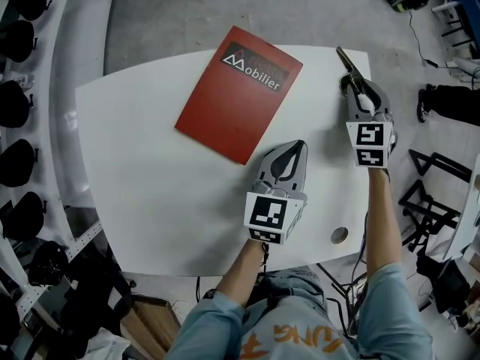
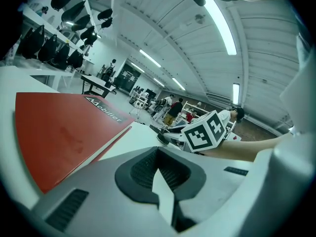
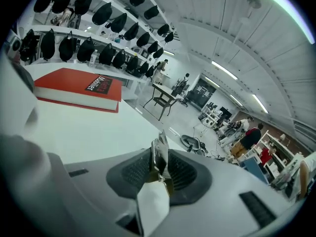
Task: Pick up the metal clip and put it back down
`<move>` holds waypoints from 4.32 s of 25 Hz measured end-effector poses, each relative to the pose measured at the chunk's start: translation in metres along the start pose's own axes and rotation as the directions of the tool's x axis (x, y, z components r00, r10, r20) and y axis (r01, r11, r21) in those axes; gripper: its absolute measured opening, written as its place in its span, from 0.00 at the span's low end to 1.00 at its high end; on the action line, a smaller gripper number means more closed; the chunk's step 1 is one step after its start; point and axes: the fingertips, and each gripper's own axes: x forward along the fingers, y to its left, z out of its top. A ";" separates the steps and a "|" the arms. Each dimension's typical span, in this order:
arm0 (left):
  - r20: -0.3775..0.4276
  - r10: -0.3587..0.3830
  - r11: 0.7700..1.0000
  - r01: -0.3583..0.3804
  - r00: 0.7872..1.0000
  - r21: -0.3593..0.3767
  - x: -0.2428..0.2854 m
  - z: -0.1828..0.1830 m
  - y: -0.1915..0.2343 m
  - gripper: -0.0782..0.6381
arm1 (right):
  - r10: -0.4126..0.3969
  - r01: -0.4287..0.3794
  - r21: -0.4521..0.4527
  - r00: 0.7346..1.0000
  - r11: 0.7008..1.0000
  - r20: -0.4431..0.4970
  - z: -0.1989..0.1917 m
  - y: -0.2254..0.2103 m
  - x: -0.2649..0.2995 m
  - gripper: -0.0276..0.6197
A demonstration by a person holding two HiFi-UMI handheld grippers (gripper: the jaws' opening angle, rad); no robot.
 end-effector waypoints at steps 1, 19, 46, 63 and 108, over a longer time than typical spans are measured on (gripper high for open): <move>0.001 0.005 1.000 -0.005 1.000 -0.002 0.000 0.000 0.001 0.12 | -0.002 0.002 -0.005 1.000 1.000 -0.003 0.000 0.000 0.000 0.20; 0.045 0.113 0.994 -0.113 0.993 -0.016 -0.043 0.005 0.000 0.12 | 0.037 -0.037 0.002 0.999 0.999 0.009 0.005 0.011 -0.041 0.09; 0.264 0.349 0.935 -0.351 0.899 -0.038 -0.212 0.019 -0.049 0.12 | 0.158 -0.207 0.140 0.942 0.968 0.295 0.063 0.075 -0.219 0.09; 0.395 0.584 0.799 -0.590 0.710 -0.121 -0.362 0.035 -0.033 0.12 | 0.366 -0.442 0.059 0.803 0.895 0.470 0.144 0.185 -0.293 0.09; 0.126 0.912 0.397 -0.764 0.390 -0.508 -0.660 -0.126 0.188 0.12 | 0.828 -0.553 -0.652 0.515 0.519 0.222 0.239 0.666 -0.373 0.09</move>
